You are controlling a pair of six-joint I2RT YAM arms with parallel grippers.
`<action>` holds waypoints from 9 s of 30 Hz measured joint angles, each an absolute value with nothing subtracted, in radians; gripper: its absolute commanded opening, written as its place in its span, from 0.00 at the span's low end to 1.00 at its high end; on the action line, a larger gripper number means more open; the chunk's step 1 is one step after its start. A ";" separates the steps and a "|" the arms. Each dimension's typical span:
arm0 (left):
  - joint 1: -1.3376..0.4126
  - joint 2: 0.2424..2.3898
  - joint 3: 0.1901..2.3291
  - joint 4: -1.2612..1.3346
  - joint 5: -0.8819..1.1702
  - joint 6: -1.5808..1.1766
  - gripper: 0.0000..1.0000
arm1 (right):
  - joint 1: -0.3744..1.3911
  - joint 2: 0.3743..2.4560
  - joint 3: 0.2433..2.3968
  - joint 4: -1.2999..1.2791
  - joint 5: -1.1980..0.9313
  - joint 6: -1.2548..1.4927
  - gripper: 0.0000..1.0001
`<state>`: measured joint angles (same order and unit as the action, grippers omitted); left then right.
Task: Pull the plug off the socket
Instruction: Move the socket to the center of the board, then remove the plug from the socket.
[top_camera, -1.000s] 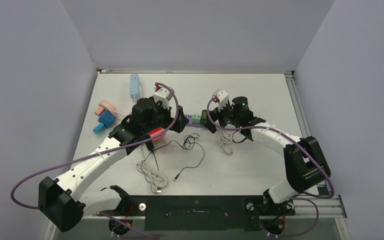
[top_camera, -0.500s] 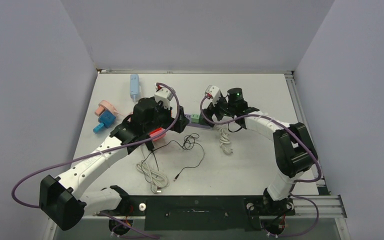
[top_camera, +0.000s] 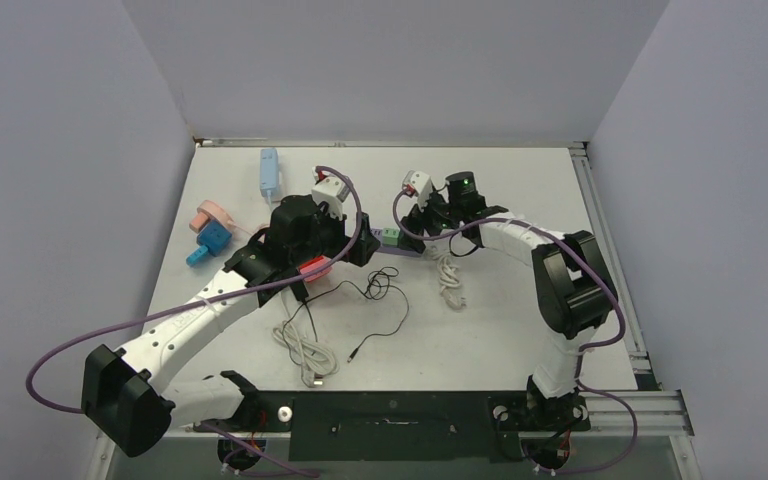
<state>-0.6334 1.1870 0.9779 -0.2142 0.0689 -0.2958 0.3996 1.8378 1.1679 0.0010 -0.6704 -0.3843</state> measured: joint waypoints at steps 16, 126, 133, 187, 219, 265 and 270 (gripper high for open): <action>-0.633 1.194 0.978 -0.214 0.076 -0.303 0.96 | 0.464 1.695 0.983 0.089 -0.470 -0.220 0.41; -0.637 1.784 1.117 -0.127 0.347 -0.635 0.38 | 0.716 1.285 0.345 0.582 -0.031 0.089 0.79; -0.637 1.789 1.118 -0.117 0.357 -0.644 0.34 | 0.696 1.296 0.353 0.574 -0.053 0.105 0.76; -0.655 1.848 1.190 -0.101 0.341 -0.642 0.25 | 0.818 1.304 0.363 0.566 0.162 0.064 0.12; -0.679 1.874 1.215 -0.070 0.326 -0.633 0.24 | 0.800 1.265 0.331 0.562 0.177 0.072 0.05; -0.700 1.898 1.234 -0.047 0.334 -0.625 0.24 | 0.805 1.219 0.319 0.514 0.220 0.058 0.05; -0.699 1.899 1.236 -0.048 0.333 -0.625 0.24 | 0.834 1.232 0.330 0.509 0.271 0.046 0.05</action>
<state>-0.6994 1.8988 1.2358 -0.0483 0.3332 -0.6247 0.8341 1.2324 0.3302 0.5087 0.2707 0.0456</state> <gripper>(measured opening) 0.243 0.597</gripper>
